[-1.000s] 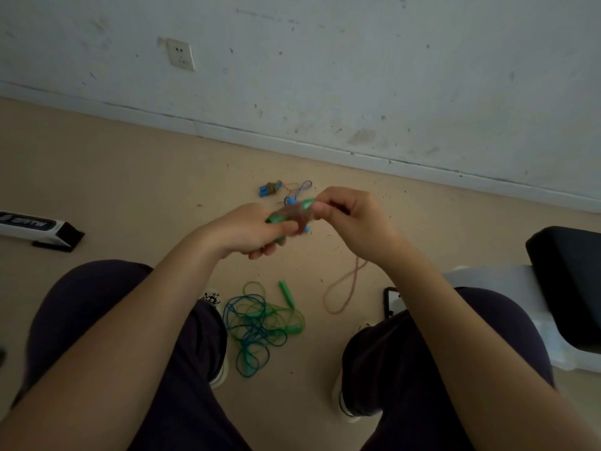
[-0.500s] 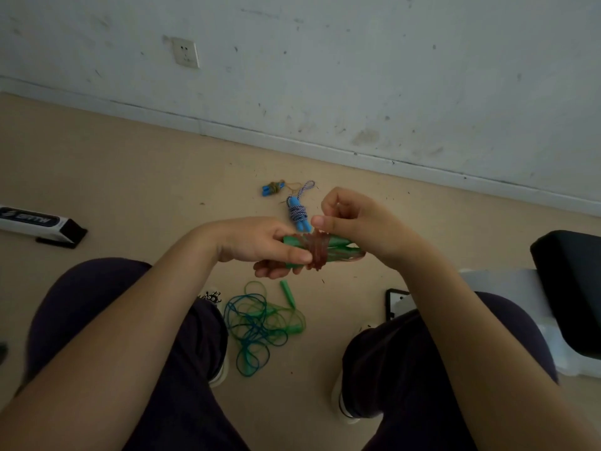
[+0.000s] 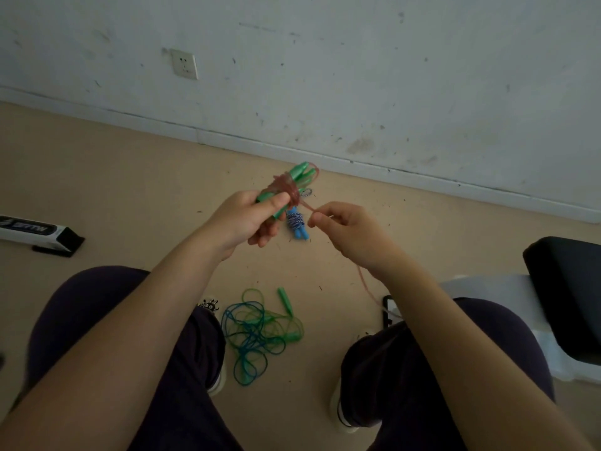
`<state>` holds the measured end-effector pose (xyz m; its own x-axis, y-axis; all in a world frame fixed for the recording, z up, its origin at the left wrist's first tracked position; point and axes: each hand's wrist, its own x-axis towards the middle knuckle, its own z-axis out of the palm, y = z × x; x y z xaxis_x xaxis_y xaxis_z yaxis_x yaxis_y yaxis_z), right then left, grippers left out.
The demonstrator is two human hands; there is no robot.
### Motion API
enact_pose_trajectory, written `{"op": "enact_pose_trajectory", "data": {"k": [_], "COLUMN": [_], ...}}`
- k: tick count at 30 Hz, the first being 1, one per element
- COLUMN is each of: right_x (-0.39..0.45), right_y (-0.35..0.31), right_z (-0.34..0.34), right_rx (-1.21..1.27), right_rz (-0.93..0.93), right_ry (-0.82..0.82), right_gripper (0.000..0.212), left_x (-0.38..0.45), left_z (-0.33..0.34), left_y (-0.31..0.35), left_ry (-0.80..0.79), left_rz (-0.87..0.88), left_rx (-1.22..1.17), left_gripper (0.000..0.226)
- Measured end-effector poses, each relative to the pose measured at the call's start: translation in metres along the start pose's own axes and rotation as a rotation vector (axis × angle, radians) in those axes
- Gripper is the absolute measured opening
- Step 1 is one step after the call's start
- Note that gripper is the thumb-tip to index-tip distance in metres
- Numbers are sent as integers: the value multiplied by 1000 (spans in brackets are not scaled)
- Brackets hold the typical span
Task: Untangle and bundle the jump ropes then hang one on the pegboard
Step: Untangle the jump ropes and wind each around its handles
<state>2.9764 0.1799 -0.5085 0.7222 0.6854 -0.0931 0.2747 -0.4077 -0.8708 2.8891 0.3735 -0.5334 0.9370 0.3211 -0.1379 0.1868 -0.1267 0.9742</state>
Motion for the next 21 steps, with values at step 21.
{"op": "enact_pose_trajectory", "data": {"k": [21], "right_x": [3], "right_y": [18], "right_z": [-9], "right_rx": [-41], "right_rz": [-183], "right_ry": [-23], "right_gripper": [26], "left_x": [-12], "left_z": [5], "left_y": [-1], "left_ry": [-683], "left_rz": [-226], "left_rx": [206], "left_gripper": [34]}}
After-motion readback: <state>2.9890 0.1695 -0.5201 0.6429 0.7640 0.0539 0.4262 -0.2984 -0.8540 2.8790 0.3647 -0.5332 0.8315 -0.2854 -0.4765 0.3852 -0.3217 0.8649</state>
